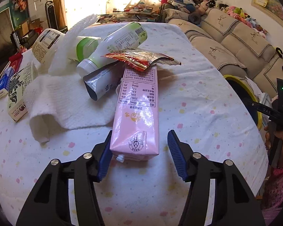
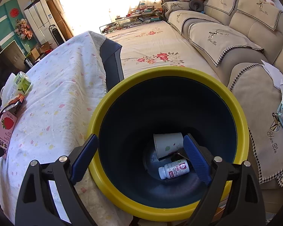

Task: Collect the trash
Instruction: 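Grasp the pink strawberry milk carton with the left gripper, then carry the carton over the bin and open the left gripper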

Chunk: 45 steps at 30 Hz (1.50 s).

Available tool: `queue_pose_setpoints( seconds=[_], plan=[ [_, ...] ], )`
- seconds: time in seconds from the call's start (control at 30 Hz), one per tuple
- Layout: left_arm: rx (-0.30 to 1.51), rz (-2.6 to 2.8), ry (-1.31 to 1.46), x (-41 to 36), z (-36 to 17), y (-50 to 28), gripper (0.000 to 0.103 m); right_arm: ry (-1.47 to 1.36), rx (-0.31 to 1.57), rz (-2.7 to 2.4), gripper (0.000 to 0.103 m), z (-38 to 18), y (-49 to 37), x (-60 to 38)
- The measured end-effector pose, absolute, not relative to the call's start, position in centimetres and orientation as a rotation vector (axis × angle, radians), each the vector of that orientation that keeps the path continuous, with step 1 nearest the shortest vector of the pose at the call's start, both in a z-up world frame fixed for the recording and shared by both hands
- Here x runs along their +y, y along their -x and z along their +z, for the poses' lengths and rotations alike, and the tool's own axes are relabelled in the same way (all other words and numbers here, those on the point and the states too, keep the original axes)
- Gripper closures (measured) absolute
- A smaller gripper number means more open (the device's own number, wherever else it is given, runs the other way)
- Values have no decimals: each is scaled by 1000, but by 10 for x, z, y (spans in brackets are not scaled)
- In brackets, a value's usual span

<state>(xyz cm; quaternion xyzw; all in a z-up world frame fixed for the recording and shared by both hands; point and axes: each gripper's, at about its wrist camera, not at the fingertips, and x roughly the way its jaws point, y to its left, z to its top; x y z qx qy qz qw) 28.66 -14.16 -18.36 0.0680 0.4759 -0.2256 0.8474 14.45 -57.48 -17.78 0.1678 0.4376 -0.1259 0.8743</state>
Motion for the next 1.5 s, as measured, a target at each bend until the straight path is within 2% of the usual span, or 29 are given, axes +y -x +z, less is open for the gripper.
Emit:
queue_pose_setpoints(
  seconds=[0.13, 0.4, 0.77, 1.03, 1.5],
  plan=[
    [1006, -423, -121, -139, -188, -289, 63, -359, 918, -259, 16, -181, -145, -575],
    [916, -415, -99, -125, -171, -260, 64, -369, 908, -256, 16, -179, -138, -577],
    [812, -515, -164, -123, -109, -186, 63, -375, 875, -250, 16, -168, -128, -577],
    [766, -690, -205, -204, -85, -175, 63, -378, 833, -286, 16, -151, -102, -591],
    [903, -928, -277, -391, -132, -226, 63, -446, 781, -433, 16, -143, -39, -661]
  ],
)
